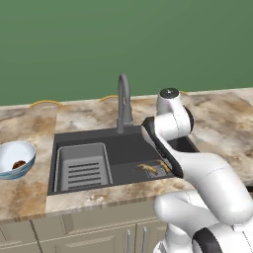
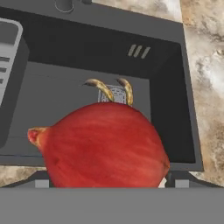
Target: There is a mixed pile of frozen fruits and vegetables on the counter. Locate all the frozen vegetables and place the items in a bowl on the counter. Take all the frozen fruits and defrost them in a running sink.
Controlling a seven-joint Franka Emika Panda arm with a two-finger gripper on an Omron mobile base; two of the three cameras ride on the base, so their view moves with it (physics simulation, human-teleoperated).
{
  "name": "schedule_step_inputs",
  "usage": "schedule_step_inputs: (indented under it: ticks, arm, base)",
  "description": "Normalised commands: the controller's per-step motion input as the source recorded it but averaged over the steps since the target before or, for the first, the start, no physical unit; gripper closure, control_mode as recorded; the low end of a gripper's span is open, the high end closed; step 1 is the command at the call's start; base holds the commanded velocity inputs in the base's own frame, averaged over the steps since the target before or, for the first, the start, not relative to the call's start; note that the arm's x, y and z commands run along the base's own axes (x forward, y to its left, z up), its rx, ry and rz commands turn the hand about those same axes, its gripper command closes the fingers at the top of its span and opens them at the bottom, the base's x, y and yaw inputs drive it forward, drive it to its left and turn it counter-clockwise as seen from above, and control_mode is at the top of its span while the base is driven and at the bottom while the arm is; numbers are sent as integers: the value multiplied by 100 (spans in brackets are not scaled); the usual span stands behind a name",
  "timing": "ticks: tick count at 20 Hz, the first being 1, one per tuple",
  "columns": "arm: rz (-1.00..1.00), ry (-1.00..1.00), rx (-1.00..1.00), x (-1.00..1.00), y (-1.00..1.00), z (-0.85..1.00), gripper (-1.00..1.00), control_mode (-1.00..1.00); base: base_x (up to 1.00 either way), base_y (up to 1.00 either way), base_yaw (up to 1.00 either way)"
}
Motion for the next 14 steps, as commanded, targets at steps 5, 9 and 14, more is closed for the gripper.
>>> schedule_step_inputs:
  ticks: [5, 9, 14]
  arm:
    - [1, 3, -8, -1, 100, -15, 100, -100]
    - [1, -2, -3, 6, 100, 0, 100, -100]
    - [8, 4, 0, 13, 100, 0, 100, -100]
  base:
    - [0, 0, 0]
    - [0, 0, 0]
    - [0, 0, 0]
